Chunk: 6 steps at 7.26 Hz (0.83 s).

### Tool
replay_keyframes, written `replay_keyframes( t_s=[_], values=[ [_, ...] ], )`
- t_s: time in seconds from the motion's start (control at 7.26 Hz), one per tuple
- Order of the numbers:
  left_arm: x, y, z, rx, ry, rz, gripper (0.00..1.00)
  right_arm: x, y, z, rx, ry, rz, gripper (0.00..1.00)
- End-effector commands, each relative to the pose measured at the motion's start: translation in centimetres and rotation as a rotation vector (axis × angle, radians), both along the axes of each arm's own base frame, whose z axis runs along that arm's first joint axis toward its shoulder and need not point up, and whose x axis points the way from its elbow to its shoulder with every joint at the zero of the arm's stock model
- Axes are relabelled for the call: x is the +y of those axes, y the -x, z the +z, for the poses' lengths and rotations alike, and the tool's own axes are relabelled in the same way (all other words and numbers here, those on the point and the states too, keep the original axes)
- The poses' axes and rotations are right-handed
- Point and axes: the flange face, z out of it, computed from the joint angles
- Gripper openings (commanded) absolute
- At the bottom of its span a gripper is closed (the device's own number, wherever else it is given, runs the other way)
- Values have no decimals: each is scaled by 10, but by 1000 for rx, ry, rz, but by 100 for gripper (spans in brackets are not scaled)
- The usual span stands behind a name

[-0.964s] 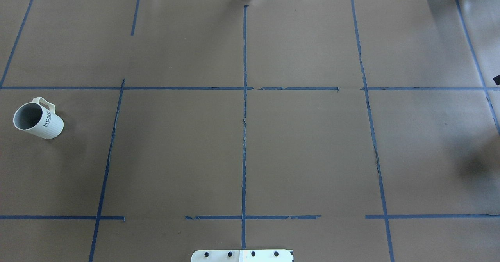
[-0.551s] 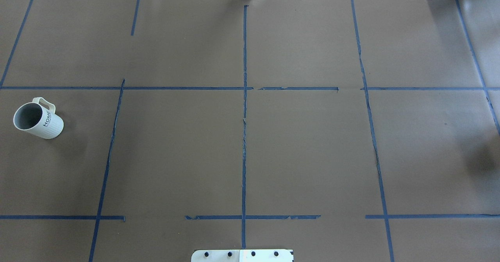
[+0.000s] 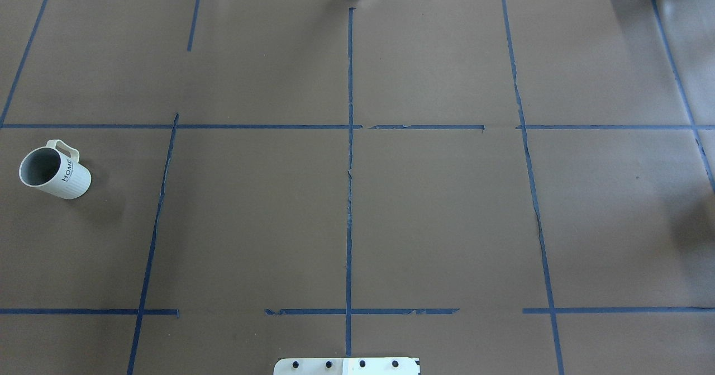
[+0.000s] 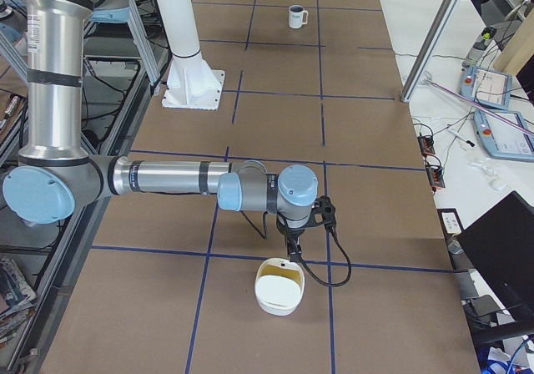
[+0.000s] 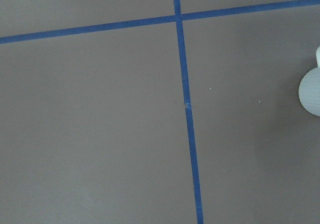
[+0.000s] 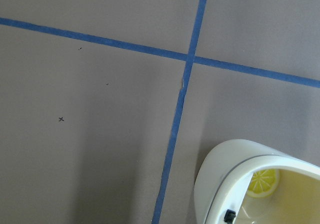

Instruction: Left arm hands cup to right arm to dump lemon

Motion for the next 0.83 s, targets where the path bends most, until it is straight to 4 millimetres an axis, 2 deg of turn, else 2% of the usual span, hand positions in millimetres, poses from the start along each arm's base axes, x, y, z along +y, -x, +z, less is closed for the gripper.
replay_keyframes(
  t_s=[0.0, 0.41, 0.69],
  values=[
    [4, 0, 2, -4, -2, 1, 100, 6, -1, 5, 7, 11, 4, 100],
    [16, 0, 14, -5, 38, -2, 100, 10, -1, 10, 10, 21, 7, 100],
    [18, 0, 14, -3, 33, -1, 100, 10, -1, 10, 10, 22, 7, 100]
  ],
)
